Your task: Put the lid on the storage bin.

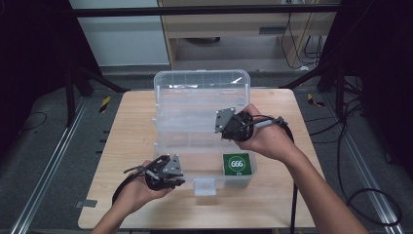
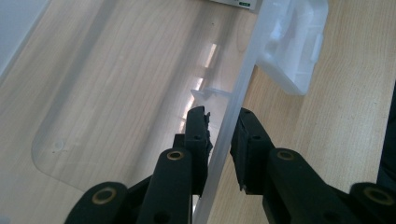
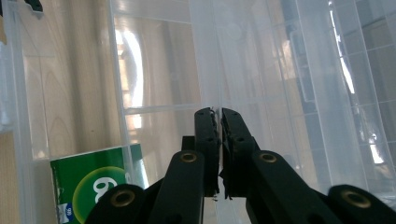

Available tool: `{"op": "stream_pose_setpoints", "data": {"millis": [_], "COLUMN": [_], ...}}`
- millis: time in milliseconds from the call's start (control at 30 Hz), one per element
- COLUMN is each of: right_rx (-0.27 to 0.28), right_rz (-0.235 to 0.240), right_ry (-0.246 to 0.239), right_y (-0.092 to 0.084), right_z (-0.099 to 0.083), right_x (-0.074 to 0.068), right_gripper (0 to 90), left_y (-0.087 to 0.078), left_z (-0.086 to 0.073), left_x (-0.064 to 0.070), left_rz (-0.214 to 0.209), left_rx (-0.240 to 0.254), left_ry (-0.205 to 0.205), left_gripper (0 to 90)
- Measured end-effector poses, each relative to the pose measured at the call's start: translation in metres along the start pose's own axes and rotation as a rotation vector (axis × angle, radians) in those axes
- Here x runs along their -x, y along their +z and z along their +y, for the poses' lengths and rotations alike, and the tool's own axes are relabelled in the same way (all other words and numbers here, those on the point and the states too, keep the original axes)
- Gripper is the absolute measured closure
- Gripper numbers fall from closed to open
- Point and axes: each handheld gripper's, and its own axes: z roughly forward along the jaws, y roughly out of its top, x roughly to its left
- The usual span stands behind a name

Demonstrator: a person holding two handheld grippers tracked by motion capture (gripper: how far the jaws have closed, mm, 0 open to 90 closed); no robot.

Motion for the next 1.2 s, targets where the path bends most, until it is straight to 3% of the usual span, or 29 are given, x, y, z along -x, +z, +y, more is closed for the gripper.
{"op": "stream_pose_setpoints", "data": {"millis": [1200], "right_rx": [0.047], "right_rz": [-0.011], "right_ry": [0.010], "right_y": [-0.007], "right_z": [-0.008], "right_x": [-0.025], "right_gripper": [85.0], "left_y": [0.001], "left_z": [0.000], "left_x": [0.004], "left_rz": [0.023], "left_rx": [-0.004], "left_ry": [0.009], "left_gripper": [75.4]}}
